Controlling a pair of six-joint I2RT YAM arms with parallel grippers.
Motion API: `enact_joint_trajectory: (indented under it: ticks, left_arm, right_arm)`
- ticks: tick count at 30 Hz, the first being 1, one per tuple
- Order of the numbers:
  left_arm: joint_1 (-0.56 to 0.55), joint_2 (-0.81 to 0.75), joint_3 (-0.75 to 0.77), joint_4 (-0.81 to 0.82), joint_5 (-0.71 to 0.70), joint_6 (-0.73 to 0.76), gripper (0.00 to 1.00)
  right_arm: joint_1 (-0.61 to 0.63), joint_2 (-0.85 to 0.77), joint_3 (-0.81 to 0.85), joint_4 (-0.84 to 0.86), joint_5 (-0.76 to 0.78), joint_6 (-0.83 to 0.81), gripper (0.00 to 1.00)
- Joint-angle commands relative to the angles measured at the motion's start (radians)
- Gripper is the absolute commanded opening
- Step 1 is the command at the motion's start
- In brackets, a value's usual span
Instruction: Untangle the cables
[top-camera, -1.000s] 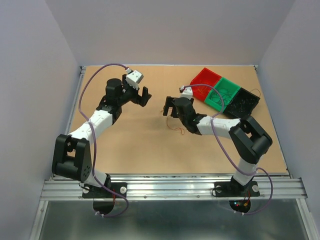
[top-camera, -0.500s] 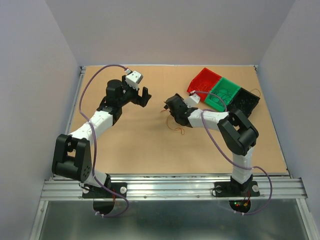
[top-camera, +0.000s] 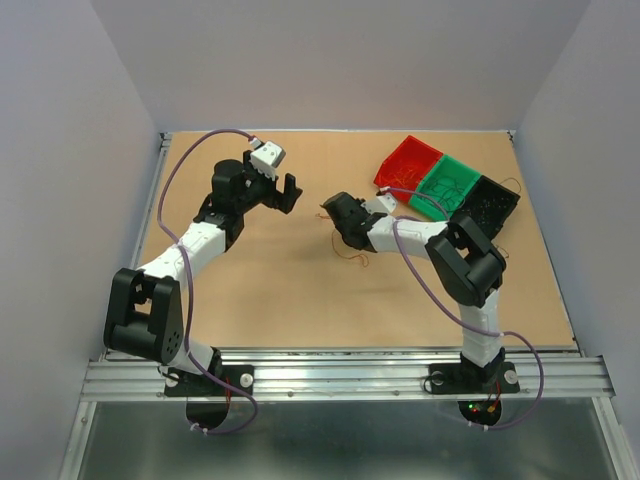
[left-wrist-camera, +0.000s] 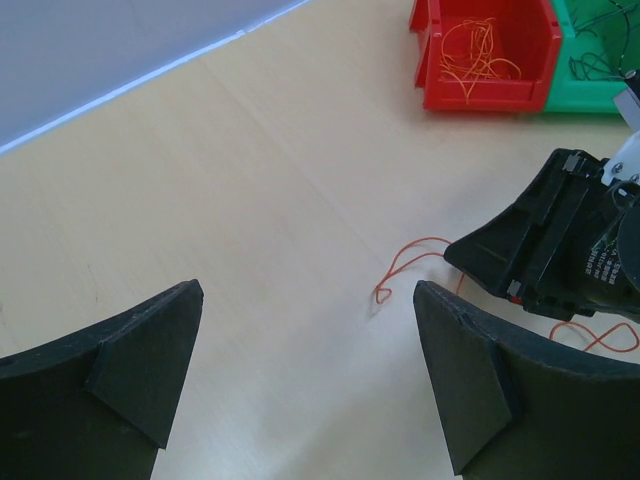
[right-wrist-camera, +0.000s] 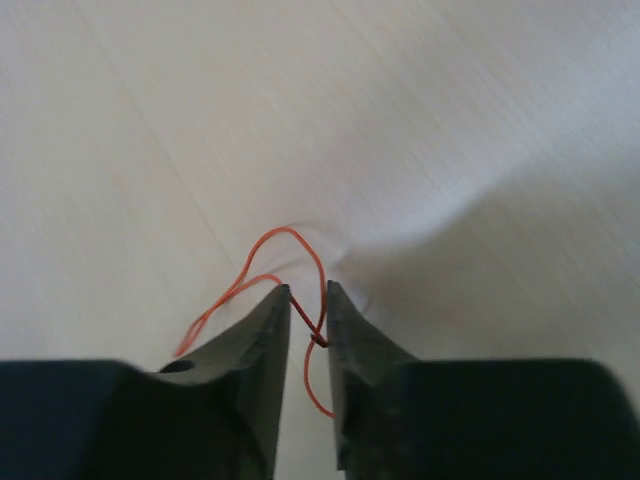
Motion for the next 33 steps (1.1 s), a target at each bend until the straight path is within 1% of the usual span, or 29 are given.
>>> enact_joint_trajectory:
  ticks: [1, 2, 6, 10, 14, 16, 18, 19, 20, 21, 22, 23, 25, 26, 27, 28, 30, 33]
  left_arm:
    - [-0.002, -0.025, -0.009, 0.053, -0.002, 0.006, 0.99]
    - [-0.002, -0.024, -0.008, 0.051, 0.0, 0.007, 0.99]
    - [-0.004, -0.025, -0.011, 0.053, -0.002, 0.01, 0.99]
    - [-0.004, -0.035, -0.014, 0.054, 0.001, 0.015, 0.99]
    - [-0.002, -0.033, -0.015, 0.056, 0.003, 0.019, 0.99]
    - [-0.004, -0.029, -0.015, 0.054, 0.003, 0.021, 0.99]
    - [-0.002, -0.027, -0.018, 0.062, 0.004, 0.019, 0.99]
    - [-0.005, -0.019, -0.018, 0.062, 0.01, 0.018, 0.99]
    - [-0.005, -0.016, -0.018, 0.062, 0.01, 0.018, 0.99]
    - [-0.004, -0.013, -0.017, 0.063, 0.01, 0.019, 0.99]
    - [-0.005, -0.009, -0.017, 0.065, 0.012, 0.018, 0.99]
    - [-0.004, -0.007, -0.015, 0.063, 0.014, 0.019, 0.98]
    - [-0.004, -0.006, -0.017, 0.065, 0.02, 0.019, 0.98]
    - [-0.005, -0.007, -0.02, 0.065, 0.023, 0.019, 0.98]
    - [-0.005, -0.009, -0.02, 0.066, 0.027, 0.021, 0.98]
    - [-0.007, -0.01, -0.021, 0.066, 0.029, 0.021, 0.98]
    - [-0.008, -0.013, -0.024, 0.068, 0.029, 0.024, 0.98]
    - [-0.016, -0.018, -0.026, 0.068, 0.027, 0.03, 0.98]
  right_arm:
    - [0.007, 0.015, 0.055, -0.018, 0.052, 0.022, 0.15]
    - [0.007, 0.015, 0.056, -0.018, 0.057, 0.017, 0.01]
    - [0.007, -0.011, 0.059, -0.007, 0.104, -0.038, 0.01]
    - [0.004, -0.118, 0.038, -0.002, 0.217, -0.11, 0.01]
    - [-0.028, -0.214, 0.038, 0.007, 0.27, -0.18, 0.01]
    - [-0.048, -0.241, 0.044, 0.015, 0.278, -0.205, 0.01]
    - [-0.088, -0.251, 0.085, 0.019, 0.247, -0.245, 0.01]
    - [-0.125, -0.248, 0.102, 0.022, 0.198, -0.281, 0.0]
    - [-0.125, -0.244, 0.123, 0.024, 0.16, -0.303, 0.0]
    - [-0.168, -0.23, 0.143, 0.039, 0.12, -0.324, 0.0]
    - [-0.188, -0.222, 0.177, 0.061, 0.077, -0.387, 0.01]
    - [-0.229, -0.215, 0.191, 0.091, -0.031, -0.43, 0.01]
    - [-0.277, -0.189, 0.208, 0.217, -0.165, -0.524, 0.01]
    - [-0.33, -0.181, 0.2, 0.27, -0.328, -0.544, 0.0]
    - [-0.358, -0.172, 0.182, 0.418, -0.426, -0.573, 0.0]
    - [-0.387, -0.166, 0.136, 0.515, -0.613, -0.573, 0.0]
    - [-0.458, -0.152, 0.119, 0.701, -0.736, -0.553, 0.0]
    - [-0.51, -0.097, 0.212, 0.699, -0.827, -0.541, 0.0]
